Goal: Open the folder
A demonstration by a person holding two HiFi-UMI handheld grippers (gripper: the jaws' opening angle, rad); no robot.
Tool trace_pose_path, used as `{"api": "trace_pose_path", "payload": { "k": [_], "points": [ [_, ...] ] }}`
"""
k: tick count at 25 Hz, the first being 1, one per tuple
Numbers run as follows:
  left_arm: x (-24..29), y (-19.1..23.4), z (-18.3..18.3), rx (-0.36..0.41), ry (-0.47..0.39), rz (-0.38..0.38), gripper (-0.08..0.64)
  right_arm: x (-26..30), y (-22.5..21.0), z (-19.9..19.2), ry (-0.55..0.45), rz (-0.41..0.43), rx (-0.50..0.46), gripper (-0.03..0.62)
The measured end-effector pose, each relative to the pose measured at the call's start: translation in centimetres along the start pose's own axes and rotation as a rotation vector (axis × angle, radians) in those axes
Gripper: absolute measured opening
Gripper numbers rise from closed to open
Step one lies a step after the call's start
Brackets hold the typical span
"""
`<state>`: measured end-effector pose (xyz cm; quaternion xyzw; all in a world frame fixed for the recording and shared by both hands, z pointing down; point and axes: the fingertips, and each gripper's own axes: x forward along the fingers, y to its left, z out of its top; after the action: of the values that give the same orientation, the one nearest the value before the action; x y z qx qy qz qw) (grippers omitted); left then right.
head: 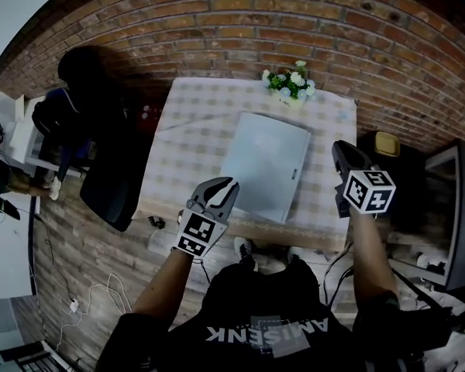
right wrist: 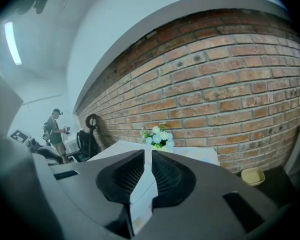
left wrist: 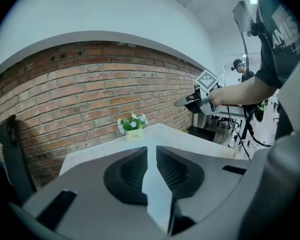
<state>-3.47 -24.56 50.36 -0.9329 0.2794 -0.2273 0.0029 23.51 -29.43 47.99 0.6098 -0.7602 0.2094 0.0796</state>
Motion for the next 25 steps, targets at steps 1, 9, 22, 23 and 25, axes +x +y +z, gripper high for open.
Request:
{"api": "trace_pose_path", "payload": {
  "k": [1,9,22,23,25],
  "points": [
    [0.2,-0.2,-0.5,-0.005,0.005,-0.006,0.051,0.5,-0.2,-0.6,0.009,0.002,0.003,0.063],
    [1.3,-1.7,-4.2,-0.019,0.077,-0.058,0.104,4.8,-2.5,-4.6,0.091,-0.015,0.071,0.152],
    [2.1,-2.4,-9.9,-0.058,0.198,-0.06,0.196,11.8,-5.4,-10.2,0.226,-0.034,0.193,0.164],
    [2.1,-2.4,-10.1,-0.054,0.205,-0.06,0.204,12.3,-5.5,-10.7,0.238,-0.033,0.206,0.164],
    [2.1,-2.5,-10.7,-0.051,0.219,-0.056,0.215,13.3,-5.7,-11.5,0.254,-0.026,0.233,0.164]
  ]
}}
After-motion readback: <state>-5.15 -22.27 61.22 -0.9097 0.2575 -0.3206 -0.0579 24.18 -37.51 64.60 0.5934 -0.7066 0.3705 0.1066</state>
